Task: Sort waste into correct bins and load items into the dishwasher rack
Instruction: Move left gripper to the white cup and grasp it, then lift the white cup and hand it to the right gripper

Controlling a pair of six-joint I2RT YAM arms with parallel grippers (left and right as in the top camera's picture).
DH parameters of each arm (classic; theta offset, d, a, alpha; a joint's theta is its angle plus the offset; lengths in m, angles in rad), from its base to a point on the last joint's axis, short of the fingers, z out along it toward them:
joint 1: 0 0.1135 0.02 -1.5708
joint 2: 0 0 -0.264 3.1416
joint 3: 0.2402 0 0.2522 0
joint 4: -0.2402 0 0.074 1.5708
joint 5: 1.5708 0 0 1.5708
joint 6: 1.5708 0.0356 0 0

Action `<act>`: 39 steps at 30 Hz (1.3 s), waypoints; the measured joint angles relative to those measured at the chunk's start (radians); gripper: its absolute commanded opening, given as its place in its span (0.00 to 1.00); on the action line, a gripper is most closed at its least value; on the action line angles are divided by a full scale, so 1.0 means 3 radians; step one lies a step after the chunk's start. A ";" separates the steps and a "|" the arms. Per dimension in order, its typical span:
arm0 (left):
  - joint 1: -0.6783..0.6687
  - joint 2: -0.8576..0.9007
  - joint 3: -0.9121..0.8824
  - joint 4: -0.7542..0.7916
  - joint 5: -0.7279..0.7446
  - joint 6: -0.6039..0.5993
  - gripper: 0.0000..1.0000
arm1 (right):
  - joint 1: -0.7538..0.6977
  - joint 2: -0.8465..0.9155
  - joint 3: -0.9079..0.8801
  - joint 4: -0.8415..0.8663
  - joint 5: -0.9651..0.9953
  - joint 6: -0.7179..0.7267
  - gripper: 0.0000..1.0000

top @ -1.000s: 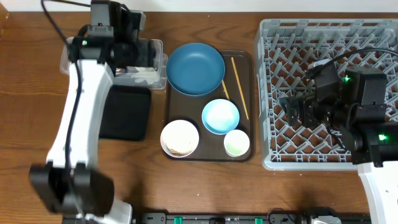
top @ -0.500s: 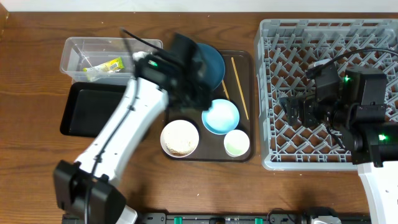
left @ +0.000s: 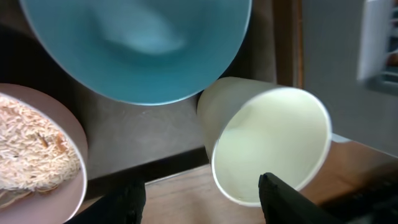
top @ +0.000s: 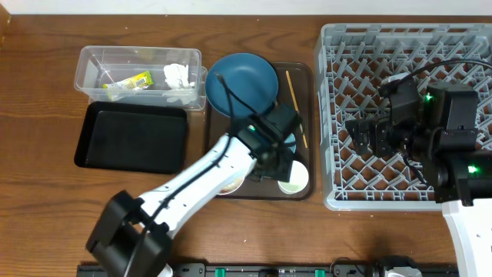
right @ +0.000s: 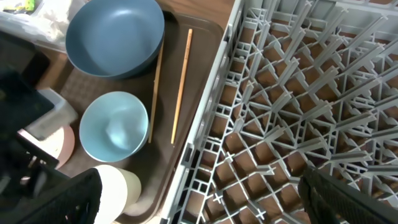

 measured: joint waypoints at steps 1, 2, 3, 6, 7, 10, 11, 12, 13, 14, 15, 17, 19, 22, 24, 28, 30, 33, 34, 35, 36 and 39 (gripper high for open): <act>-0.0017 0.0034 0.0000 0.0023 -0.0036 -0.0015 0.61 | 0.0000 0.0010 0.0000 -0.0006 0.0000 0.0008 0.99; -0.0023 0.0072 0.0000 0.0042 -0.0065 -0.0023 0.61 | 0.0000 0.0022 0.0000 -0.0010 0.0000 0.0010 0.99; -0.0022 0.0116 0.0000 0.0060 -0.0088 -0.0034 0.60 | 0.0000 0.0038 0.0000 -0.0018 0.0000 0.0013 0.99; -0.0020 0.0238 0.0000 0.0094 -0.0141 -0.0079 0.50 | 0.0000 0.0094 0.0000 -0.0038 -0.0001 0.0023 0.98; -0.0020 0.0280 0.0000 0.0095 -0.0142 -0.0097 0.45 | 0.0000 0.0114 0.0000 -0.0047 -0.0001 0.0023 0.99; -0.0020 0.0383 -0.0001 0.0106 -0.0145 -0.0103 0.29 | 0.0000 0.0161 0.0000 -0.0075 0.0000 0.0034 0.99; -0.0020 0.0398 -0.0003 0.0109 -0.0145 -0.0109 0.25 | 0.0000 0.0173 0.0000 -0.0084 0.0000 0.0036 0.99; -0.0020 0.0406 -0.0004 0.0111 -0.0145 -0.0112 0.20 | 0.0000 0.0181 0.0000 -0.0093 0.0000 0.0038 0.99; -0.0020 0.0406 -0.0004 0.0111 -0.0144 -0.0100 0.13 | 0.0000 0.0186 0.0000 -0.0098 0.0000 0.0043 0.99; -0.0020 0.0406 -0.0004 0.0111 -0.0140 -0.0099 0.09 | 0.0000 0.0188 0.0000 -0.0097 -0.0001 0.0045 0.99; -0.0020 0.0406 -0.0004 0.0114 -0.0134 -0.0107 0.06 | 0.0000 0.0188 0.0000 -0.0097 -0.0001 0.0045 0.99; -0.0017 0.0406 -0.0005 0.0113 -0.0081 -0.0088 0.06 | 0.0000 0.0188 0.0000 -0.0095 -0.0033 0.0045 0.99; -0.0001 0.0406 -0.0005 0.0112 0.0010 -0.0052 0.06 | 0.0000 0.0188 0.0000 -0.0093 -0.0104 0.0046 0.99; 0.0106 0.0394 -0.0005 0.0122 0.0306 0.0074 0.06 | 0.0000 0.0193 0.0000 -0.0043 -0.0320 0.0071 0.99; 0.0242 0.0357 -0.0004 0.0148 0.0587 0.0181 0.06 | 0.0000 0.0214 0.0000 0.0009 -0.0525 0.0112 0.97; 0.0645 0.0201 -0.0003 0.0235 0.1293 0.0390 0.06 | 0.0000 0.0328 0.0001 0.0080 -0.0918 0.0205 0.96; 0.0902 0.0090 0.0001 0.0249 0.1666 0.0493 0.06 | 0.0000 0.0408 0.0001 0.0144 -0.1110 0.0233 0.95; 0.1263 -0.0024 0.0009 0.0259 0.2187 0.0636 0.06 | 0.0000 0.0512 0.0001 0.0259 -0.1385 0.0258 0.91; 0.1386 -0.0043 0.0017 0.0259 0.2358 0.0688 0.06 | 0.0000 0.0540 0.0001 0.0313 -0.1485 0.0262 0.90; 0.1503 -0.0053 0.0020 0.0261 0.2516 0.0729 0.06 | 0.0000 0.0568 0.0001 0.0376 -0.1586 0.0262 0.88; 0.1615 -0.0056 0.0020 0.0262 0.2674 0.0778 0.06 | 0.0000 0.0591 0.0001 0.0437 -0.1678 0.0263 0.87; 0.1895 -0.0056 0.0020 0.0290 0.3126 0.0884 0.06 | 0.0000 0.0675 -0.0038 0.0853 -0.2049 0.0276 0.81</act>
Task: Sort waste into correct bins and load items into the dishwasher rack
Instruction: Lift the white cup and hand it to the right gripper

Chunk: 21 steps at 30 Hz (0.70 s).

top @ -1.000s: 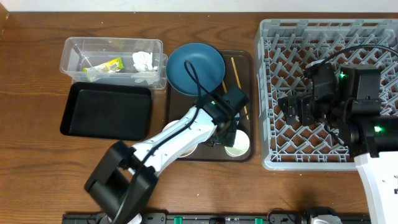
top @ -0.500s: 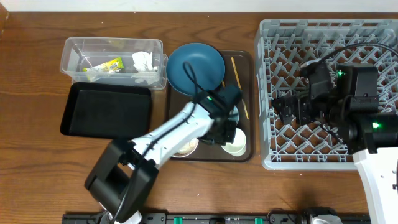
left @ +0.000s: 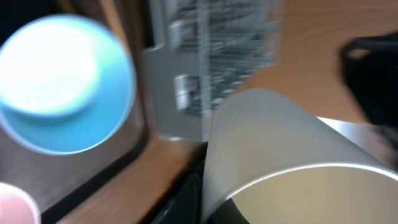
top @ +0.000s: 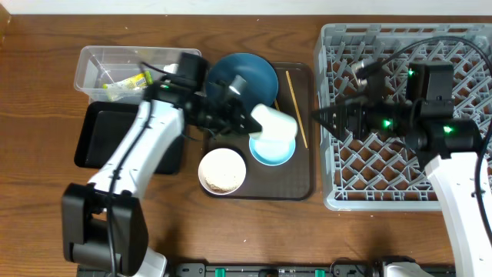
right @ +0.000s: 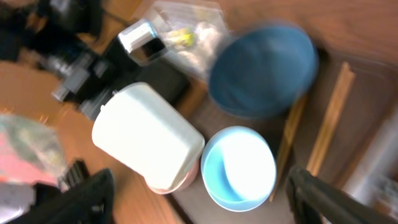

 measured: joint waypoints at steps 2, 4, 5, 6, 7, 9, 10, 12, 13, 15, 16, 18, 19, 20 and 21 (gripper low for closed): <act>0.0130 0.0000 0.0000 0.0052 0.0303 0.0056 0.06 | 0.0000 0.0056 -0.0102 0.0404 -0.0322 -0.0015 0.80; 0.0210 0.0000 0.0000 0.0095 0.0547 0.0089 0.06 | 0.0000 0.0106 -0.0207 0.0748 -0.0613 0.0006 0.80; 0.0239 0.0000 0.0000 0.0107 0.0660 0.0097 0.06 | 0.0000 0.0136 -0.0286 0.0961 -0.0787 0.0029 0.80; 0.0259 0.0000 0.0000 0.0117 0.0765 0.0102 0.06 | 0.0001 0.0160 -0.0347 0.1106 -0.0905 0.0052 0.81; 0.0270 0.0000 0.0000 0.0125 0.0837 0.0107 0.06 | 0.0008 0.0179 -0.0409 0.1239 -0.1003 0.0083 0.83; 0.0275 0.0000 0.0000 0.0154 0.0991 0.0118 0.06 | 0.0024 0.0198 -0.0519 0.1425 -0.1141 0.0151 0.86; 0.0275 0.0000 0.0000 0.0170 0.1073 0.0130 0.06 | 0.0037 0.0201 -0.0562 0.1483 -0.1190 0.0175 0.87; 0.0273 0.0000 0.0000 0.0177 0.1166 0.0146 0.06 | 0.0053 0.0201 -0.0604 0.1565 -0.1260 0.0220 0.89; 0.0273 0.0000 0.0000 0.0177 0.1197 0.0150 0.06 | 0.0065 0.0201 -0.0609 0.1612 -0.1294 0.0237 0.90; 0.0275 0.0000 0.0000 0.0178 0.1249 0.0153 0.06 | 0.0125 0.0201 -0.0610 0.1722 -0.1329 0.0253 0.91; 0.0275 0.0000 0.0000 0.0178 0.1268 0.0154 0.06 | 0.0161 0.0201 -0.0610 0.1768 -0.1344 0.0259 0.92; 0.0275 0.0000 0.0000 0.0178 0.1286 0.0155 0.06 | 0.0252 0.0201 -0.0610 0.1851 -0.1375 0.0275 0.92; 0.0275 0.0000 0.0000 0.0178 0.1294 0.0158 0.06 | 0.0299 0.0201 -0.0610 0.1901 -0.1386 0.0284 0.91; 0.0275 0.0000 0.0000 0.0178 0.1296 0.0160 0.06 | 0.0329 0.0201 -0.0610 0.1937 -0.1392 0.0291 0.91; 0.0275 0.0000 0.0000 0.0178 0.1297 0.0161 0.06 | 0.0369 0.0201 -0.0612 0.1986 -0.1395 0.0306 0.91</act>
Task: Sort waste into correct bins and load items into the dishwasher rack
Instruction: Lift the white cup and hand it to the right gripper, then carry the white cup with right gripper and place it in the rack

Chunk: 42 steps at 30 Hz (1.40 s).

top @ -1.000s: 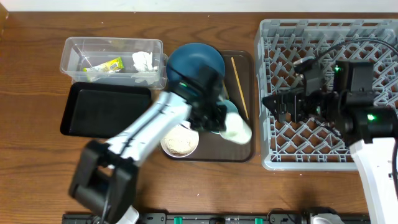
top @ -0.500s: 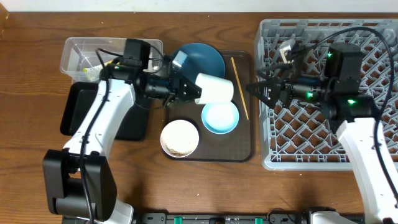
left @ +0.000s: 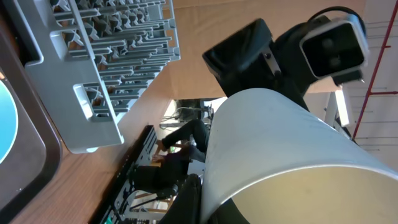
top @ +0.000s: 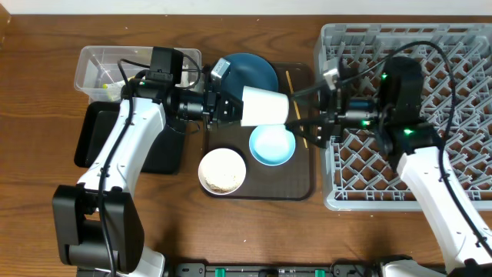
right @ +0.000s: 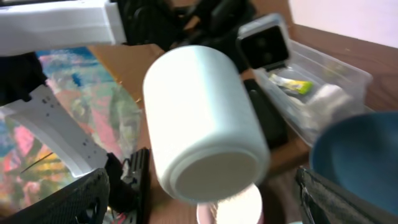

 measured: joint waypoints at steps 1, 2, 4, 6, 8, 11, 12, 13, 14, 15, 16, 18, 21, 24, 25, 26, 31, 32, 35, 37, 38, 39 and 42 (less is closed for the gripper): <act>-0.0001 0.0000 0.0000 0.0000 0.0003 0.0000 0.06 | 0.0028 0.0000 0.0000 0.0043 0.0000 0.0014 0.91; -0.0004 0.0000 0.0000 0.0000 0.0010 0.0000 0.06 | 0.0057 0.0000 0.0001 0.0085 0.0001 0.0033 0.90; -0.0018 0.0000 0.0000 0.0000 0.0019 0.0001 0.06 | 0.0098 0.0000 0.0001 0.0128 0.0017 0.0072 0.91; -0.0043 0.0000 0.0000 0.0000 0.0028 0.0001 0.06 | 0.0137 0.0000 0.0001 0.0145 0.0047 0.0102 0.91; -0.0078 0.0000 0.0000 0.0000 0.0038 0.0001 0.06 | 0.0165 0.0003 0.0001 0.0160 0.0075 0.0117 0.90; -0.0130 0.0000 0.0000 0.0000 0.0048 0.0000 0.06 | 0.0177 0.0005 0.0001 0.0206 0.0094 0.0134 0.87; -0.0145 0.0000 0.0000 0.0000 0.0048 0.0001 0.06 | 0.0181 0.0006 0.0000 0.0234 0.0098 0.0139 0.84; -0.0154 0.0000 0.0000 0.0000 0.0048 0.0000 0.06 | 0.0182 0.0006 0.0000 0.0257 0.0104 0.0144 0.82; -0.0160 0.0000 0.0000 0.0000 0.0050 0.0001 0.06 | 0.0186 0.0006 0.0000 0.0281 0.0104 0.0150 0.80; -0.0160 0.0000 0.0000 0.0000 0.0048 0.0001 0.06 | 0.0201 0.0006 0.0000 0.0291 0.0108 0.0154 0.76; -0.0160 0.0000 0.0000 0.0000 0.0050 0.0001 0.06 | 0.0226 0.0006 0.0000 0.0301 0.0111 0.0160 0.73; -0.0160 0.0000 0.0000 -0.0006 0.0064 0.0003 0.06 | 0.0267 0.0008 0.0000 0.0313 0.0165 0.0165 0.71; -0.0161 0.0000 0.0000 -0.0001 0.0070 0.0003 0.06 | 0.0268 0.0008 0.0000 0.0305 0.0178 0.0181 0.78; -0.0160 0.0000 0.0000 0.0001 0.0070 0.0003 0.06 | 0.0301 0.0009 0.0000 0.0304 0.0175 0.0187 0.80; -0.0160 0.0000 0.0000 0.0000 0.0070 0.0003 0.06 | 0.0312 0.0014 0.0000 0.0305 0.0179 0.0186 0.80; -0.0160 0.0000 0.0000 0.0000 0.0070 0.0003 0.06 | 0.0322 0.0022 0.0000 0.0306 0.0179 0.0186 0.80; -0.0160 0.0000 0.0000 0.0001 0.0070 0.0003 0.06 | 0.0362 0.0145 0.0000 0.0306 0.0164 0.0186 0.75; -0.0160 0.0000 0.0000 0.0001 0.0062 0.0003 0.06 | 0.0362 0.0174 0.0000 0.0306 0.0144 0.0186 0.74; -0.0156 0.0000 0.0000 0.0003 0.0045 0.0001 0.06 | 0.0365 0.0216 0.0000 0.0308 0.0092 0.0187 0.72; -0.0155 0.0000 0.0000 0.0001 0.0047 0.0001 0.06 | 0.0364 0.0217 0.0000 0.0352 0.0071 0.0187 0.71; -0.0156 0.0000 0.0000 0.0001 0.0048 0.0001 0.06 | 0.0364 0.0217 0.0000 0.0389 0.0062 0.0188 0.71; -0.0156 0.0000 0.0000 0.0003 0.0051 0.0001 0.06 | 0.0364 0.0217 0.0000 0.0423 0.0056 0.0193 0.72; -0.0156 0.0000 0.0000 0.0001 0.0071 0.0001 0.06 | 0.0364 0.0217 -0.0003 0.0567 0.0042 0.0242 0.73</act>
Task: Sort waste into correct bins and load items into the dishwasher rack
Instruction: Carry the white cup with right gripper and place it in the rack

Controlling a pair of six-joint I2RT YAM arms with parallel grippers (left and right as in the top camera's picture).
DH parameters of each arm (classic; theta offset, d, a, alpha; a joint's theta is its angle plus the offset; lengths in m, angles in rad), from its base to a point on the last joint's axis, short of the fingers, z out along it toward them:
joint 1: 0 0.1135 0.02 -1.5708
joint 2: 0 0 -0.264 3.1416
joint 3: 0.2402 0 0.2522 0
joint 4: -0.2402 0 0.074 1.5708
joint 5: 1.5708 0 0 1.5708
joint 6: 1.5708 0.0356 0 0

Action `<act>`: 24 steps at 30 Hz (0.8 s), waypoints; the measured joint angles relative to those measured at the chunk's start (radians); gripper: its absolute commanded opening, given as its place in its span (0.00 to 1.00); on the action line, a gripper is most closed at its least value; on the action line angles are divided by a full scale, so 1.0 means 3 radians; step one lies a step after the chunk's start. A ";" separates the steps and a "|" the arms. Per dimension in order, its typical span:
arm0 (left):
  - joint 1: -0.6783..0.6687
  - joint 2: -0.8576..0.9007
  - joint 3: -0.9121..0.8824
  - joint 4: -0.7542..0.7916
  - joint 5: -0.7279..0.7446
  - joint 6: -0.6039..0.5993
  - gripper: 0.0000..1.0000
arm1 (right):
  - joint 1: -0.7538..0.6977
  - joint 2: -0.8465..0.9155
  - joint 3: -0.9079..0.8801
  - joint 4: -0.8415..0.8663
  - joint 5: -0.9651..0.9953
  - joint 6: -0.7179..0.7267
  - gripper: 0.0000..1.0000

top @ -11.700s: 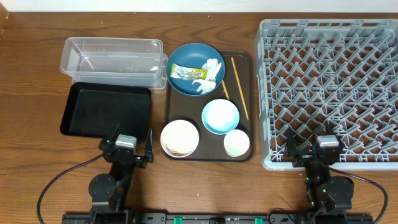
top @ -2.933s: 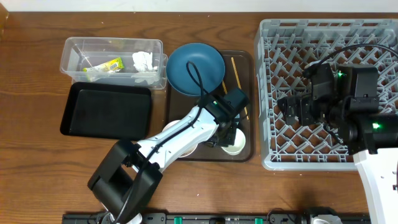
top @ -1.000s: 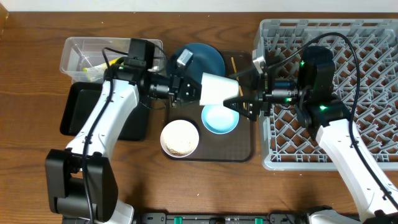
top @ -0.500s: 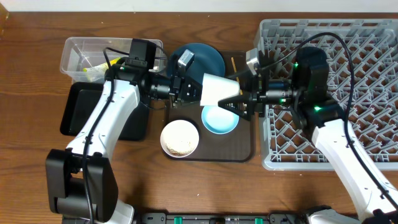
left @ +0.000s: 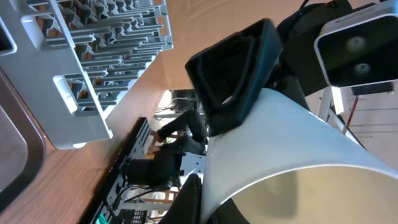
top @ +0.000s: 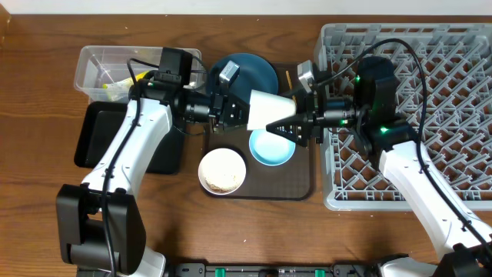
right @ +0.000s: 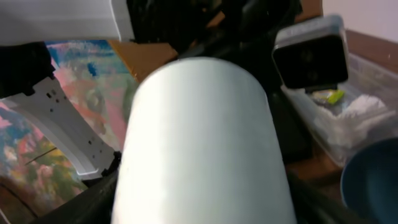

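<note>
A white cup (top: 265, 108) lies on its side in the air above the brown tray (top: 304, 178). My left gripper (top: 234, 110) is shut on its rim, one finger inside the mouth. In the left wrist view the cup (left: 292, 143) fills the lower right. My right gripper (top: 290, 123) stands open at the cup's base end, a finger on either side. The right wrist view is filled by the cup (right: 199, 143). The grey dishwasher rack (top: 430, 77) stands at the right.
On the brown tray sit a light blue bowl (top: 270, 148), a dark blue bowl (top: 238, 73), a pink bowl of food (top: 222, 171) and chopsticks (top: 290, 77). A clear bin with waste (top: 100, 65) and a black tray (top: 123, 138) are at the left.
My right gripper has moved left, from just short of the cup's base to fingers on both sides of the cup. The left arm holds the cup almost where it was.
The cup first stood on the tray's front right corner with my left gripper open over it. Later the left gripper held it lifted over the light blue bowl. Then the cup lay sideways, base toward the right gripper, which now reaches around it.
</note>
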 measured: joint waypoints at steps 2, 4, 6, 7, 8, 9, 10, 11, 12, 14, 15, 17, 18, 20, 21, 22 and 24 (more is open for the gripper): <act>-0.0001 0.0000 0.0000 0.0001 0.0003 0.0000 0.06 | 0.0000 0.0000 0.0000 0.0083 -0.0001 0.0037 0.72; 0.0000 0.0000 0.0000 0.0001 0.0008 0.0000 0.06 | 0.0000 0.0000 0.0000 0.0132 0.0000 0.0074 0.70; 0.0000 0.0000 0.0000 0.0001 0.0013 0.0001 0.06 | 0.0000 0.0000 0.0000 0.0144 -0.0003 0.0112 0.63; 0.0000 0.0000 0.0000 0.0001 0.0013 0.0001 0.06 | 0.0000 0.0000 0.0000 0.0149 -0.0004 0.0130 0.59; 0.0000 0.0000 0.0000 0.0001 0.0014 0.0014 0.07 | -0.0001 0.0000 0.0000 0.0148 0.0001 0.0164 0.54; 0.0000 0.0000 0.0000 0.0001 0.0011 0.0013 0.08 | -0.0003 0.0000 0.0000 0.0148 0.0000 0.0178 0.51; 0.0000 0.0000 0.0000 0.0001 0.0013 0.0014 0.11 | -0.0003 0.0000 0.0000 0.0150 0.0001 0.0184 0.50; 0.0000 0.0000 0.0000 0.0001 0.0011 0.0013 0.17 | -0.0003 0.0000 0.0000 0.0155 -0.0001 0.0184 0.49; 0.0000 0.0000 0.0000 0.0004 0.0010 0.0022 0.25 | -0.0003 0.0000 0.0000 0.0156 -0.0008 0.0186 0.49; -0.0001 0.0000 0.0000 0.0018 -0.0003 0.0011 0.32 | -0.0004 0.0000 0.0000 0.0167 -0.0032 0.0203 0.49; -0.0001 0.0000 0.0000 0.0036 -0.0003 0.0013 0.34 | -0.0014 0.0000 0.0000 0.0174 -0.0039 0.0229 0.50; -0.0001 0.0000 0.0000 0.0078 0.0000 0.0010 0.35 | -0.0067 0.0000 0.0000 0.0181 -0.0045 0.0324 0.51; -0.0001 0.0000 0.0000 0.0108 -0.0001 0.0011 0.35 | -0.0125 0.0000 0.0000 0.0177 -0.0041 0.0397 0.51; -0.0001 0.0000 0.0000 0.0187 -0.0001 0.0010 0.35 | -0.0273 0.0000 0.0000 0.0145 -0.0024 0.0526 0.50; -0.0001 0.0000 0.0000 0.0225 0.0000 0.0010 0.35 | -0.0357 0.0000 0.0000 0.0126 -0.0027 0.0579 0.50; -0.0001 0.0000 0.0000 0.0292 -0.0004 0.0010 0.35 | -0.0465 0.0000 0.0000 0.0065 -0.0006 0.0643 0.50; -0.0001 0.0000 0.0000 0.0390 -0.0019 0.0010 0.35 | -0.0665 0.0000 0.0000 -0.0071 0.0065 0.0745 0.50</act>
